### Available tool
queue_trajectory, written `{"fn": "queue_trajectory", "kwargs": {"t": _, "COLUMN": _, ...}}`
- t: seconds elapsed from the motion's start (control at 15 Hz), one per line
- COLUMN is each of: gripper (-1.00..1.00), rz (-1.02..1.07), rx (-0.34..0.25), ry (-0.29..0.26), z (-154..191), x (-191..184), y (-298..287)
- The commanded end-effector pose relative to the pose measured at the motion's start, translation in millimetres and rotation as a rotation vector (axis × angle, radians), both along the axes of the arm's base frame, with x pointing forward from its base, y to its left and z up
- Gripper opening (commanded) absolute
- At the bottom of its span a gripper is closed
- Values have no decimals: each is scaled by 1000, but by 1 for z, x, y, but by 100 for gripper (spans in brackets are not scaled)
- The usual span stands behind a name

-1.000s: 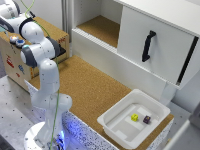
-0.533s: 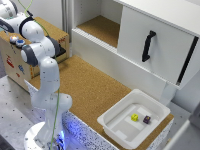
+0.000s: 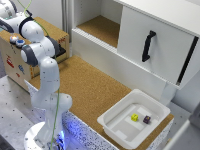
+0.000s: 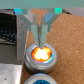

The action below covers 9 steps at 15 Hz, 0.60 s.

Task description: Toggle the red light switch to turn off the red light

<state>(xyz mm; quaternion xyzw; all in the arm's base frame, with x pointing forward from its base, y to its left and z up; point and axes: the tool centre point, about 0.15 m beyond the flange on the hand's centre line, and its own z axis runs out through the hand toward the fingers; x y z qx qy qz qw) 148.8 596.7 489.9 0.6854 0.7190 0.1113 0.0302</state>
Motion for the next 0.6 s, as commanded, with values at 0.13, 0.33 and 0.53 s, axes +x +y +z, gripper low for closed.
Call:
{"fn": "queue_trajectory", "kwargs": {"t": 0.13, "gripper": -100, "rz": -7, "rx": -154, "ry": 38, "z": -18, "x": 14, "y": 35}}
{"fn": "queue_trajectory", "kwargs": {"t": 0.33, "gripper": -100, "rz": -9, "rx": -169, "ry": 49, "z": -33, "x": 22, "y": 33}}
{"fn": "queue_trajectory", "kwargs": {"t": 0.53, "gripper": -100, "rz": 9, "rx": -196, "ry": 71, "z": -43, "x": 19, "y": 26}}
